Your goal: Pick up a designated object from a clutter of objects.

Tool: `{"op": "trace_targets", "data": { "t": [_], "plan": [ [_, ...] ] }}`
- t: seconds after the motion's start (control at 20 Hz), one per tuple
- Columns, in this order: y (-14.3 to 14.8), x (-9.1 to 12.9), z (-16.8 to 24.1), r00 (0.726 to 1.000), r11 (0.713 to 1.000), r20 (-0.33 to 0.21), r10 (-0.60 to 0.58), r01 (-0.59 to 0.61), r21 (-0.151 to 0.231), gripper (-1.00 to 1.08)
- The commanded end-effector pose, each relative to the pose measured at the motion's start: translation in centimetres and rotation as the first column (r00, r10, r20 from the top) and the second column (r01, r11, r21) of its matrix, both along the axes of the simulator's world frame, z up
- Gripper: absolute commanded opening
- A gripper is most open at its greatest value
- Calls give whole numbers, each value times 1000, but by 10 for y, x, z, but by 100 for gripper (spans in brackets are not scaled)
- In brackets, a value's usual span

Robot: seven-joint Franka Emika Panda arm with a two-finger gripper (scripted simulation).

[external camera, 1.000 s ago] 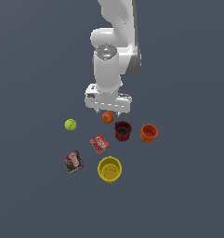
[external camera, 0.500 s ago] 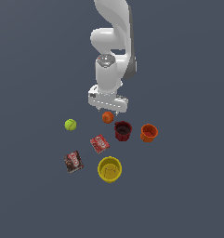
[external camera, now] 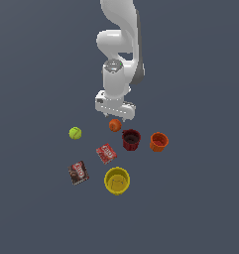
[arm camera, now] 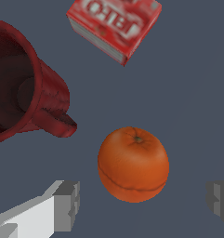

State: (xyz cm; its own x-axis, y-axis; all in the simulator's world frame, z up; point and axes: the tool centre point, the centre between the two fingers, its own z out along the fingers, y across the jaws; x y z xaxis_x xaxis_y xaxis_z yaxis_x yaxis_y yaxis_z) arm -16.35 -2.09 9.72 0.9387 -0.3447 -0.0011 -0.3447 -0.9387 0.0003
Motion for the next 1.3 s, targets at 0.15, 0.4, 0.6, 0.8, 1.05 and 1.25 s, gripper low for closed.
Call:
{"op": "trace_targets", "data": {
  "t": [0.15, 0.4, 0.6, 0.8, 1.05, 1.25],
  "plan": [
    [0, 0, -3, 1000, 1000, 0, 0, 0, 0, 100],
    [0, -1, -16, 1000, 1000, 1, -1, 1, 0, 100],
    [0, -1, -33, 1000, 1000, 1, -2, 2, 0, 100],
    [0, -2, -45, 1000, 1000, 1, -2, 2, 0, 100],
    [0, -1, -51, 1000, 1000, 1, -2, 2, 0, 100],
    [0, -1, -51, 1000, 1000, 1, -2, 2, 0, -100]
  ]
}}
